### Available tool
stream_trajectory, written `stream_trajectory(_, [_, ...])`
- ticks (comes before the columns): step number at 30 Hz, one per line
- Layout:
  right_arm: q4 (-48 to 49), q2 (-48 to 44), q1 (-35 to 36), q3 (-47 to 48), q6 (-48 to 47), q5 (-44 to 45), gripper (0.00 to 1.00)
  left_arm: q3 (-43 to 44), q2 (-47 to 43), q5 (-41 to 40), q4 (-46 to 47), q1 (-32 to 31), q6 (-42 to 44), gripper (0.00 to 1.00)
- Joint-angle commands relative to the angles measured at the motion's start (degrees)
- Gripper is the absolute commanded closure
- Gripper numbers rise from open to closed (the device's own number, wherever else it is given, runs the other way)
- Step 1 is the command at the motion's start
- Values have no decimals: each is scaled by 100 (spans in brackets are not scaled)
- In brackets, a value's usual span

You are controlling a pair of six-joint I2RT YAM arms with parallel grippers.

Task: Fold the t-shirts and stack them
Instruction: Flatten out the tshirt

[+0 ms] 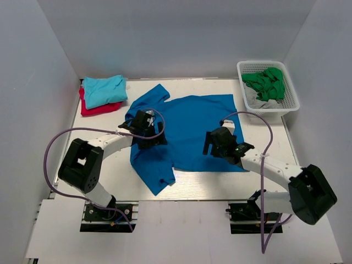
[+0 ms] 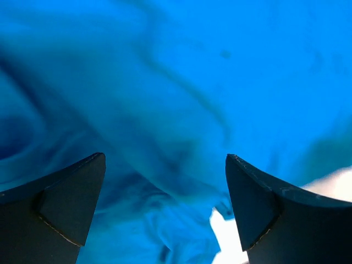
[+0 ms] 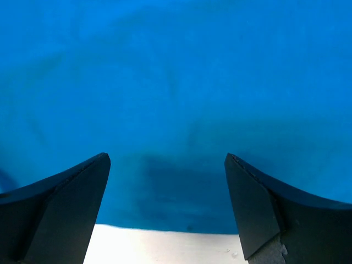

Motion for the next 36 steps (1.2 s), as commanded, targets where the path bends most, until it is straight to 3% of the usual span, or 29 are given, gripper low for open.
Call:
stream_trajectory(1, [332,325,-217,-104,-67,-508,10,4,-159,-959,-350,144,-168,0])
stream_trajectory(3, [482,422,-323,-297,-76,-554,10,4,-221,-1624,-404,145,-229,0])
stream_trajectory(14, [139,-147,-709,-1010,73,-563,10,-259,17,-3149,-1256,575,-1204,0])
stream_trajectory(18, [-28,-175,-797,-1063,135,-527,10,-566,-501,-3150,-1546,769,-1477,0])
stream_trajectory(26, [-63,-228,-885,-1098,100,-624,10,-295,-1415,-3580,-2486,884,-1653,0])
stream_trajectory(31, [-2,-692,-868,-826,-330,-852,10,-180,-1759,-2721,-1943,796,-1153,0])
stream_trajectory(36, [34,-983,-850,-509,-595,-670,10,118,-1610,-2403,-1661,734,-652,0])
